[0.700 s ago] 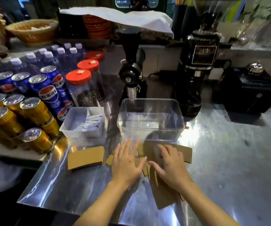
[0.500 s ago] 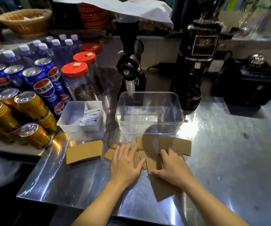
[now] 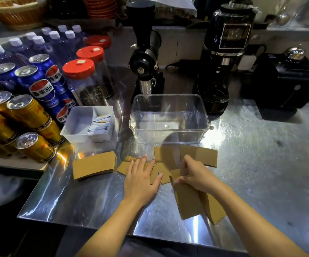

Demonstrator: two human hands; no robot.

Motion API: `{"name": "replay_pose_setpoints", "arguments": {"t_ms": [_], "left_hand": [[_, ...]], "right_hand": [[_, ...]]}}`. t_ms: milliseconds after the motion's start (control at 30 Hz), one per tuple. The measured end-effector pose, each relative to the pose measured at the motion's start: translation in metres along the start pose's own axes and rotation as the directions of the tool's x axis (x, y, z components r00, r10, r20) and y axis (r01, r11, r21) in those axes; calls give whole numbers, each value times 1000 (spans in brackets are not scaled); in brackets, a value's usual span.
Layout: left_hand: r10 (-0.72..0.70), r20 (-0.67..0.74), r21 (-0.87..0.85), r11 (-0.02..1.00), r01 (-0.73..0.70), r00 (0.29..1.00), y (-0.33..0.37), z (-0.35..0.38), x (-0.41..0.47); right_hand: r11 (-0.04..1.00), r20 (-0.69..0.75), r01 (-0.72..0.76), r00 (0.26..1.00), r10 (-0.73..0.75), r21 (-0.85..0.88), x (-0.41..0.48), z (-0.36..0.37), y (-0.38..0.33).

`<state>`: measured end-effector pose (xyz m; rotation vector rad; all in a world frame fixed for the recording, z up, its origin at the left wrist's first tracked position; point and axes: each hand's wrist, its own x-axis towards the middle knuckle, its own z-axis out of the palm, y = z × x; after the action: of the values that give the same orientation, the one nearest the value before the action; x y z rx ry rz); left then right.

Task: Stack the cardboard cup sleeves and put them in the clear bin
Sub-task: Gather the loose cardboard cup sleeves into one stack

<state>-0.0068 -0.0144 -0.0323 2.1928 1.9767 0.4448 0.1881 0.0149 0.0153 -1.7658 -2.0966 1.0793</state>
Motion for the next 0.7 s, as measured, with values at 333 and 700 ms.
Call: {"name": "replay_pose_setpoints", "arguments": {"t_ms": [333,700], "left_hand": [[-79,252,-843,472,259,964,47,-36,-3],[-123,421,-907,-55,417,899,42,-40,-5]], "right_hand": [[800,-101,97,994,-46,592,2,-27,-21],[866,-166,136,984,-63,481,2,-12,-22]]}}
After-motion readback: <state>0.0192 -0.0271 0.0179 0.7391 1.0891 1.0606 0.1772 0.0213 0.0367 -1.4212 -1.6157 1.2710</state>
